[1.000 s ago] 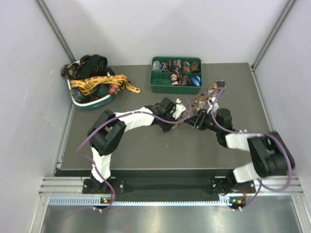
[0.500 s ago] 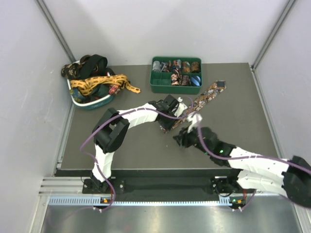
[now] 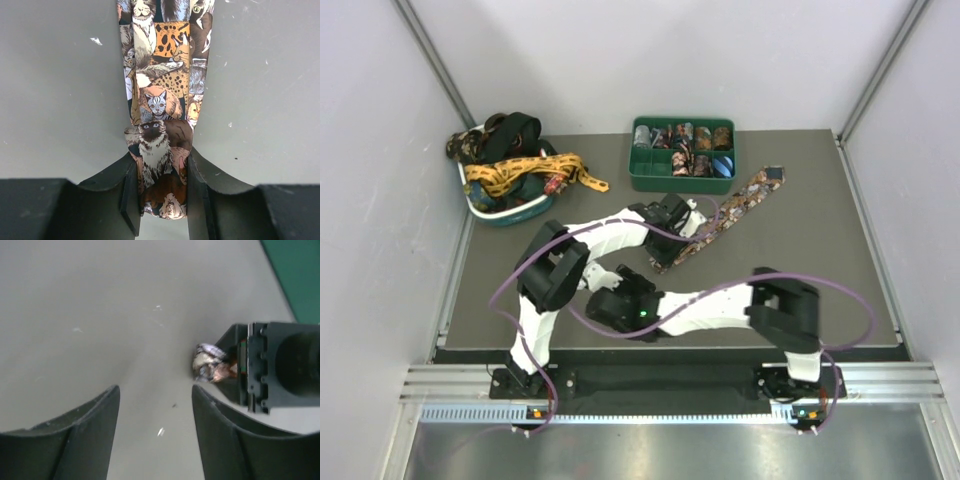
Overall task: Roll the ties
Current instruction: Roll the tie
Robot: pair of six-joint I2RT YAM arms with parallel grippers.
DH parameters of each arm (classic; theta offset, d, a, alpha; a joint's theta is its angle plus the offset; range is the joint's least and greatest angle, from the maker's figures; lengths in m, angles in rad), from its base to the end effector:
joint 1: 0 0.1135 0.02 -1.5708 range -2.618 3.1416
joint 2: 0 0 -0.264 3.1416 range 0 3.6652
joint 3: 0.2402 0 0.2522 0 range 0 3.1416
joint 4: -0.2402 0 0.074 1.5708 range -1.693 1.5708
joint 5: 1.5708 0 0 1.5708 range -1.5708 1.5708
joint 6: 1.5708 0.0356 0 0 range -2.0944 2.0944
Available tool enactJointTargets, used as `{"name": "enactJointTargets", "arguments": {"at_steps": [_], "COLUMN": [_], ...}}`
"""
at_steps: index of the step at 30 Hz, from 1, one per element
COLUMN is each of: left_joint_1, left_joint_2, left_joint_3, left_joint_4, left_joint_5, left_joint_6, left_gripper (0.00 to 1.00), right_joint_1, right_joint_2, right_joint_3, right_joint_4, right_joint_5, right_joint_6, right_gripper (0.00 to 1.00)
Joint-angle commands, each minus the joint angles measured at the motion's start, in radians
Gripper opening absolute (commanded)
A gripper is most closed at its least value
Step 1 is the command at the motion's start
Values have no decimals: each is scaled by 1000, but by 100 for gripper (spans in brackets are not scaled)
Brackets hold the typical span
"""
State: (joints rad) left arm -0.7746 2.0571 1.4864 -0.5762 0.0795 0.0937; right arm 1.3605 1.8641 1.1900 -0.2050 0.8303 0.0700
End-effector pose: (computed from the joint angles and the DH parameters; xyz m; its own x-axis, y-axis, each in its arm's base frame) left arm 0.3032 -0.3007 0.1653 -0.5812 0.6993 -0.4163 0.7784 0.6269 -0.0336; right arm 0.1066 0.3736 0.1847 -0.1997 -0.7093 -0.6760 -0.5489 0.6525 -0.5225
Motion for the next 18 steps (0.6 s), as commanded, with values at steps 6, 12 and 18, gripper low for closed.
{"name": "enactJointTargets", "arguments": {"at_steps": [6, 12, 18], "left_joint_1": [-2, -2, -8], "left_joint_2": [86, 109, 130], "left_joint_3": [24, 67, 113], "left_joint_4": [-166, -237, -297], "left_joint_5": [29, 29, 22], "left_joint_6": [-37, -52, -63], "left_gripper": [38, 37, 37], "right_joint_1": [-34, -64, -104], "right_joint_2": [283, 362, 388], "right_joint_3": [312, 336, 319], "right_joint_4": [-431, -441, -393], "right_joint_5": [286, 317, 290], "right_joint_6": [-21, -52, -121], "right_gripper": [62, 61, 61]}}
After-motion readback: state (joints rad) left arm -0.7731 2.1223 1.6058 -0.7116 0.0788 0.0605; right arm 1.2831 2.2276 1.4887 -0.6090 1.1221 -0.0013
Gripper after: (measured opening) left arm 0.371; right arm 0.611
